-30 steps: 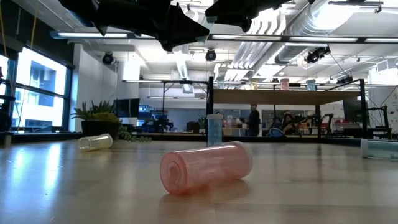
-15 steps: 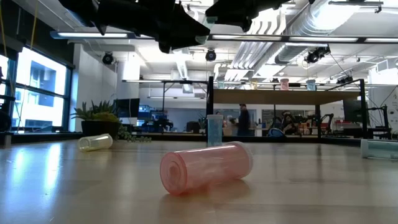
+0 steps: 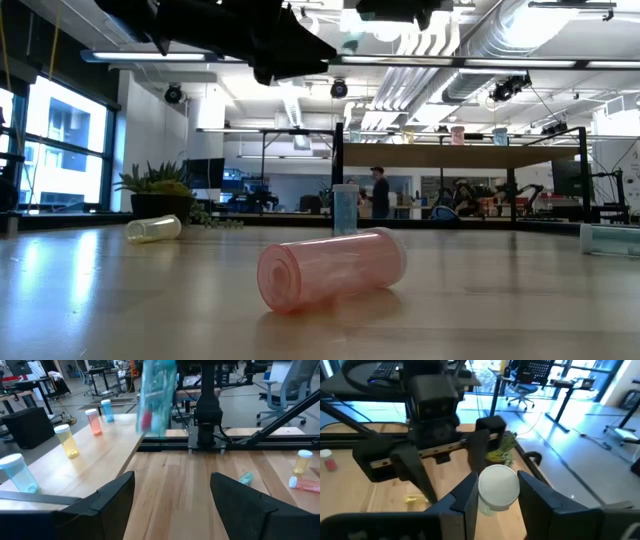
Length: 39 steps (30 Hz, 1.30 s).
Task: Pick and place medicine bottles onto shelf by color
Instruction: Put the light blue pill bottle aligned with the other light blue pill bottle on the shelf
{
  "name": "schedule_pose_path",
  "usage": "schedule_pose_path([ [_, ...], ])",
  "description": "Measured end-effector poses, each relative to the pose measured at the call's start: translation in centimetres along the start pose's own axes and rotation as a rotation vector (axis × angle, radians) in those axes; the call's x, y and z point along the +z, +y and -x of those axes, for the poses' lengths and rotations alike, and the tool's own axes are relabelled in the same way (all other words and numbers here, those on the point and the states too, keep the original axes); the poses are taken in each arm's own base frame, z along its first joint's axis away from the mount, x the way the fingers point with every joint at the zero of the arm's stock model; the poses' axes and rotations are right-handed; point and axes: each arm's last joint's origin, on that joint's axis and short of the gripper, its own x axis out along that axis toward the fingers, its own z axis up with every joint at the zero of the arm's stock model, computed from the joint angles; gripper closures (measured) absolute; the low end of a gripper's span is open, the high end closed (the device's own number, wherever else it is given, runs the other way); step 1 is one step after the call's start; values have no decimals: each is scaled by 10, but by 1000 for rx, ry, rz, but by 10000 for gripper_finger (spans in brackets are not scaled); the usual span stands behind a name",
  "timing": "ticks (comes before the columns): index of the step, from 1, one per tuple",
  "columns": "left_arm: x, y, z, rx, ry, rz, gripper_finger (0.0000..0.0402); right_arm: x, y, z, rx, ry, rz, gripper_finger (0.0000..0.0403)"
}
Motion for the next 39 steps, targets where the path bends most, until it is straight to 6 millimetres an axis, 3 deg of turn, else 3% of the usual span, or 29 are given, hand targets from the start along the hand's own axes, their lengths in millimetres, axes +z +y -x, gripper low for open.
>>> schedule_pose_path([
  [13,-14,0,1,32,150,-8,154,25,-46,12,-142,59,-44,299],
  [24,-23,-1,3,30,243,39,158,23,-86,14,-173,98,-161,299],
  [31,-25,-1,3,31,263,52,158,16,-99,5,-200,121,-176,299],
  [39,-26,-1,3,31,267,50,158,-2,-103,-24,-178,225,-205,299],
])
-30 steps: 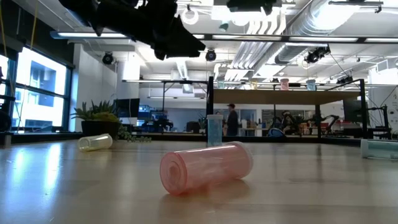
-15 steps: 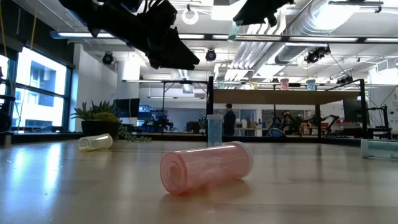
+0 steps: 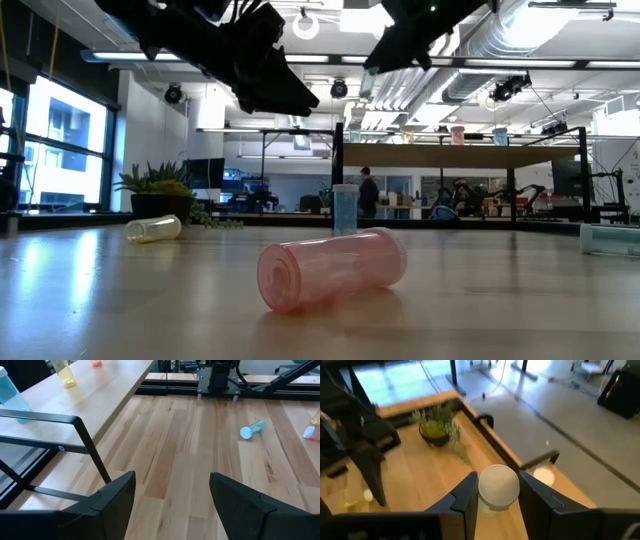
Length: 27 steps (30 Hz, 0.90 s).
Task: Pick and place medicine bottles onto shelf by color
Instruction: Put the light blue pill bottle aligned with the other light blue pill bottle on the shelf
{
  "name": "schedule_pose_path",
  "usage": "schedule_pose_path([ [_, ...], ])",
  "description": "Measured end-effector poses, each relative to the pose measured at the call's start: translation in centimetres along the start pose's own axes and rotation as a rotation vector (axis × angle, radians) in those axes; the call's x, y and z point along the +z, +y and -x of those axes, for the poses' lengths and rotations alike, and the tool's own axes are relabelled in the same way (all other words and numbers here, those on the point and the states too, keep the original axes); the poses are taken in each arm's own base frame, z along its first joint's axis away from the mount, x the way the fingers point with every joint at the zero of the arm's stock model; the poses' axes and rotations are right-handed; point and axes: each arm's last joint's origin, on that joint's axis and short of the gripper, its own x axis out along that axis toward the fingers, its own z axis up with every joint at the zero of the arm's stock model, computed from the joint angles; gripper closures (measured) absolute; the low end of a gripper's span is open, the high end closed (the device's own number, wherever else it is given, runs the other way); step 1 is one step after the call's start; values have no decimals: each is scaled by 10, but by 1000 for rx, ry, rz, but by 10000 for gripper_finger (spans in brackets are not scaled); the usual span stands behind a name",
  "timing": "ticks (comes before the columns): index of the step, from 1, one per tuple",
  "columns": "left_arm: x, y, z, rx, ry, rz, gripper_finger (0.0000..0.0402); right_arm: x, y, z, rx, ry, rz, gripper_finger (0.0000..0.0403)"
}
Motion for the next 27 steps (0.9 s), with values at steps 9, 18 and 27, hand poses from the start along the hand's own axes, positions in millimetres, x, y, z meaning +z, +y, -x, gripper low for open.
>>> schedule_pose_path([
  [9,0,0,0,0,4,0,158,15,1,-26,-5,126,54,299],
  [18,-2,0,0,-1,15,14,158,1,-2,-53,-20,225,41,299],
  [27,-1,0,0,-1,15,14,158,-10,-6,-70,-35,282,30,299],
])
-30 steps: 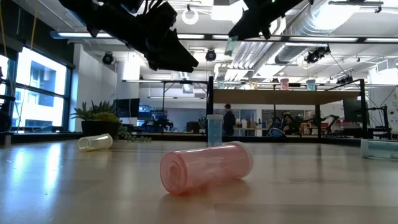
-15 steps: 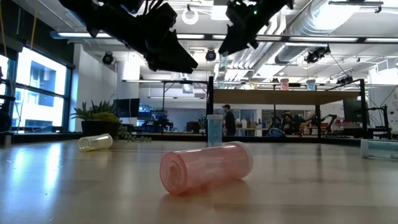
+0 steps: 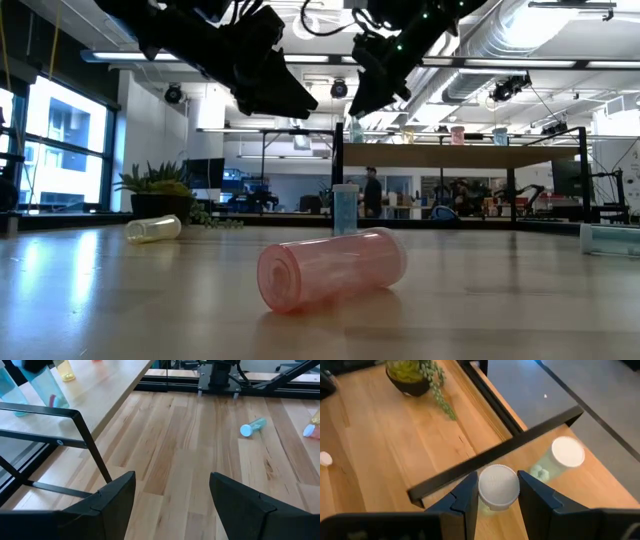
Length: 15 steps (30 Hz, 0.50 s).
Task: Pick and place medicine bottles onto shelf by color
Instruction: Put the light blue pill bottle aligned with the other light blue pill bottle on the shelf
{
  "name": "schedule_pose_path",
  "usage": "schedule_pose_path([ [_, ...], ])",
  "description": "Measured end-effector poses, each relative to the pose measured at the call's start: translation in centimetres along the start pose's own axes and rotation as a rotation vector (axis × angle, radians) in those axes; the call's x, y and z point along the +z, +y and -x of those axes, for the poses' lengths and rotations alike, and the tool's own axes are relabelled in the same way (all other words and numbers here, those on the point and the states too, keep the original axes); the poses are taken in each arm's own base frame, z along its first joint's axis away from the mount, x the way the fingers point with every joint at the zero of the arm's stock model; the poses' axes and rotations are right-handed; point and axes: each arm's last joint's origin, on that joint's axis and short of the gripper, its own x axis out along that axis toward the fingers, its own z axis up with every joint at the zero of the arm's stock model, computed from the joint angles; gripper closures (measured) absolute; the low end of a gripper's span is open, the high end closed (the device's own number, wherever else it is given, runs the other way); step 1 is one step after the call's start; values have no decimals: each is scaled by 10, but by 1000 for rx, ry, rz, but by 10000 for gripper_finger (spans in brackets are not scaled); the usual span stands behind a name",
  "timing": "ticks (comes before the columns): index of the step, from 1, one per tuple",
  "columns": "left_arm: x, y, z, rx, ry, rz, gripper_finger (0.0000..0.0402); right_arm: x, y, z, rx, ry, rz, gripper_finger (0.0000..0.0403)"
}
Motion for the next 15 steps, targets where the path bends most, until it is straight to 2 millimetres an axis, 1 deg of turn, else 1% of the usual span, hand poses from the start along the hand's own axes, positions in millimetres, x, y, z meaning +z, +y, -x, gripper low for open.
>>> schedule_pose_path([
  [6,0,0,0,0,0,0,158,-3,-1,-12,-9,25,-21,299],
  [15,0,0,0,0,0,-4,158,-3,-1,-11,-9,33,-20,299],
])
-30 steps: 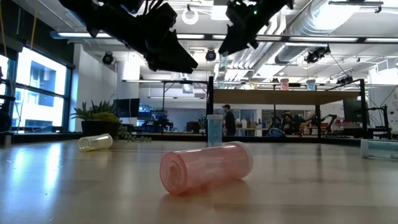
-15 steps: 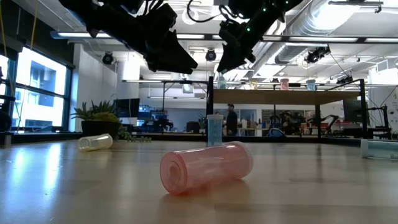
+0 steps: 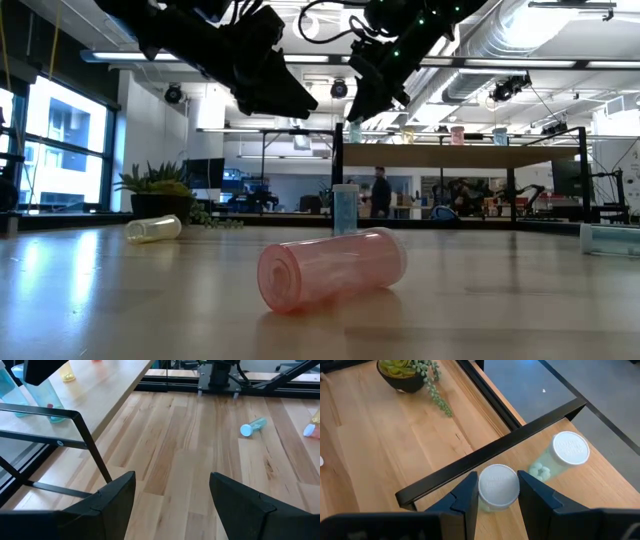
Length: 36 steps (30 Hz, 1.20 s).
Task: Pick and place medicine bottles onto shelf by color
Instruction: Put the light blue pill bottle aligned with the other light blue pill bottle on the shelf, then put the blue pill bottle aligned with the other blue pill bottle on the shelf
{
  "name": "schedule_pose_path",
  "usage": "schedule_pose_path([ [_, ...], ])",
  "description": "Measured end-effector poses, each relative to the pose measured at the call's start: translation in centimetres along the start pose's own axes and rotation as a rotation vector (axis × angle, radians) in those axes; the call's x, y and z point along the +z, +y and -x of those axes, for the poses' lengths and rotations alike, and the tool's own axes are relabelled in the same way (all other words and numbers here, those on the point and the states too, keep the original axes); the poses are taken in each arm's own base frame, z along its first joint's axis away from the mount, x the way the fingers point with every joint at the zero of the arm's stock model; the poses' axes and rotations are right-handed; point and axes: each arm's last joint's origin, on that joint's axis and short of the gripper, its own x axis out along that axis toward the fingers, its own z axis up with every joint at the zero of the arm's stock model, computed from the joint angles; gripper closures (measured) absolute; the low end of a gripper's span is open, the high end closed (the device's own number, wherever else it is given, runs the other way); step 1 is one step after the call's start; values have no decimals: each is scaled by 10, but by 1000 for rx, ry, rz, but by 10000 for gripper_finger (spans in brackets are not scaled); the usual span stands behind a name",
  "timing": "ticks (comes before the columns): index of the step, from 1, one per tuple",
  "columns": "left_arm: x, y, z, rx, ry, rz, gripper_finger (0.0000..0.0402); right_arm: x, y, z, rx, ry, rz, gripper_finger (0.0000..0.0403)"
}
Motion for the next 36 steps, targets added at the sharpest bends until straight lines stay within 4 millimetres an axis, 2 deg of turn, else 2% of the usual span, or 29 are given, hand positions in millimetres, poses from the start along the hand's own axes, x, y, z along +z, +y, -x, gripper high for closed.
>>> schedule_pose_path([
  [7,0,0,0,0,0,-7,158,0,0,0,-5,3,-3,297],
  [16,0,0,0,0,0,-7,158,-4,0,-2,-8,27,-1,250],
  [29,-1,0,0,0,5,-7,158,20,-2,23,-9,34,8,245],
  [36,-10,0,0,5,104,49,158,23,4,34,3,75,53,244],
])
